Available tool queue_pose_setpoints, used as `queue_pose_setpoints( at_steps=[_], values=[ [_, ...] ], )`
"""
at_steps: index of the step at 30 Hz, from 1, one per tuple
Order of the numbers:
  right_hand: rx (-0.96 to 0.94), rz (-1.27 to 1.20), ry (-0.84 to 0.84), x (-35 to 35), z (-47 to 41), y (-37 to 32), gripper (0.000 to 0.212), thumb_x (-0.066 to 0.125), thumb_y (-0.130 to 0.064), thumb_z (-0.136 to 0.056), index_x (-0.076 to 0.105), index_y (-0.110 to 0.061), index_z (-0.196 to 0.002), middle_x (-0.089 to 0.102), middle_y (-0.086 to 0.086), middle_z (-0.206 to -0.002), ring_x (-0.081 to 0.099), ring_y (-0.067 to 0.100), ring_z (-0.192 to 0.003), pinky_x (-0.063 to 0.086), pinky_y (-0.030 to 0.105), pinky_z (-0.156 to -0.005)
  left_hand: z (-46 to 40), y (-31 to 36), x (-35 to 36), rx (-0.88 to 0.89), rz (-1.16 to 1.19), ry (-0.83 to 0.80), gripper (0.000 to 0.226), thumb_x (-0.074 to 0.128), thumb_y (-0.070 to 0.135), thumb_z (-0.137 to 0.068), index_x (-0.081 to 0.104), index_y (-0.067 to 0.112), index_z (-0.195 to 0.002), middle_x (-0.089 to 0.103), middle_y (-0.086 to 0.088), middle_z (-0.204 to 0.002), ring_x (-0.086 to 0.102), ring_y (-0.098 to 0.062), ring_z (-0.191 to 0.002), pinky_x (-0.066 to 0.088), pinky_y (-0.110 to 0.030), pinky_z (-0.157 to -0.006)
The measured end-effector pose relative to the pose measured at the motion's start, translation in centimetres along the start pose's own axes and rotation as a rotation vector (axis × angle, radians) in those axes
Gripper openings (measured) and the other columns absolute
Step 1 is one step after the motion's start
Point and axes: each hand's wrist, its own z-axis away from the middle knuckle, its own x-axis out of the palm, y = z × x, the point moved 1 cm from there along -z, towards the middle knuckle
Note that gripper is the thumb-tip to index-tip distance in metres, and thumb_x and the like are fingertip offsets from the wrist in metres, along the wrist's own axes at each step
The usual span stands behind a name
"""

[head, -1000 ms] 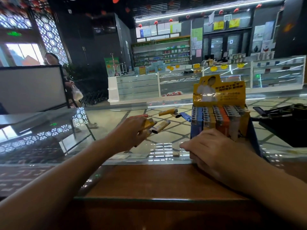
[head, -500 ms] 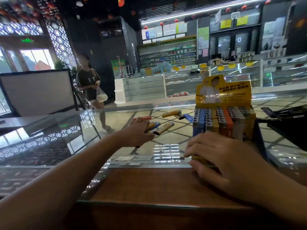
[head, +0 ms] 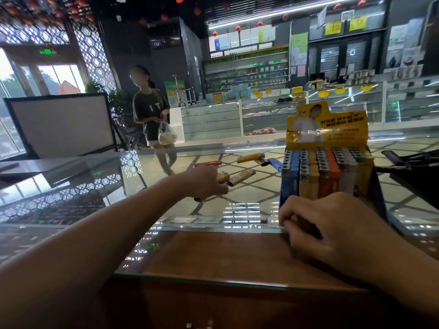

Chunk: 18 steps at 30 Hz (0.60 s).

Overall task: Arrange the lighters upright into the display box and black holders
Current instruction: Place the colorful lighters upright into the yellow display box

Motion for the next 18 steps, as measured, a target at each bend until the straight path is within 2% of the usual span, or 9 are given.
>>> queue_pose_setpoints(
  at_steps=[3, 7, 9, 12, 15, 18],
  values=[
    [0.009, -0.029, 0.016, 0.0, 0.0, 0.1, 0.007, 0.041, -0.048, -0.088, 0.046, -0.045, -0.09, 0.054, -0.022, -0.058, 0.056, -0.006, -0.054, 0.033, 0.007, -0.039, 0.9, -0.1, -0.3, 0.075, -0.047, 0.013, 0.019, 0.058, 0.031, -0.097, 0.056, 0.018, -0.084, 0.061, -0.004, -0.079, 0.053, -0.012, -0.063, 0.042, -0.02, -0.056],
    [0.042, -0.047, 0.08, -0.3, 0.1, 0.1, 0.01, 0.039, -0.047, -0.09, 0.048, -0.043, -0.093, 0.059, -0.02, -0.064, 0.057, -0.006, -0.054, 0.042, 0.011, -0.039, 2.5, -0.1, -0.1, 0.141, -0.125, 0.073, 0.017, 0.056, 0.026, -0.099, 0.057, 0.01, -0.102, 0.062, -0.005, -0.09, 0.059, -0.013, -0.074, 0.043, -0.018, -0.061],
    [0.063, -0.049, 0.119, -0.5, 0.1, 0.0, 0.01, 0.039, -0.048, -0.09, 0.046, -0.042, -0.093, 0.06, -0.019, -0.065, 0.059, -0.003, -0.055, 0.047, 0.018, -0.04, 3.1, -0.2, 0.1, 0.17, -0.124, 0.113, 0.014, 0.056, 0.023, -0.099, 0.058, 0.01, -0.1, 0.062, -0.005, -0.09, 0.06, -0.014, -0.075, 0.045, -0.017, -0.063],
    [0.072, 0.003, 0.163, -0.7, 0.1, -0.2, 0.008, 0.038, -0.046, -0.092, 0.045, -0.042, -0.094, 0.058, -0.02, -0.065, 0.056, -0.003, -0.053, 0.04, 0.011, -0.04, 4.0, -0.9, 0.6, 0.189, -0.107, 0.21, 0.012, 0.056, 0.026, -0.099, 0.056, 0.013, -0.099, 0.058, 0.001, -0.088, 0.053, -0.004, -0.067, 0.045, -0.016, -0.063],
    [0.123, -0.017, 0.234, -0.8, 0.0, -0.1, 0.013, 0.037, -0.046, -0.095, 0.047, -0.04, -0.1, 0.053, -0.025, -0.07, 0.052, -0.01, -0.057, 0.032, 0.005, -0.045, 4.5, -2.0, 1.2, 0.167, 0.017, 0.315, 0.018, 0.055, 0.031, -0.1, 0.054, 0.015, -0.108, 0.06, 0.007, -0.088, 0.058, -0.003, -0.07, 0.054, -0.023, -0.069],
    [0.166, -0.104, 0.264, -0.6, -0.3, 0.4, 0.017, 0.04, -0.05, -0.093, 0.05, -0.04, -0.103, 0.049, -0.03, -0.073, 0.057, -0.012, -0.068, 0.042, 0.006, -0.051, 5.0, -1.5, 0.7, 0.187, 0.338, 0.396, 0.011, 0.057, 0.033, -0.099, 0.059, 0.022, -0.099, 0.063, 0.005, -0.079, 0.061, -0.005, -0.066, 0.051, -0.024, -0.063]
  ],
)
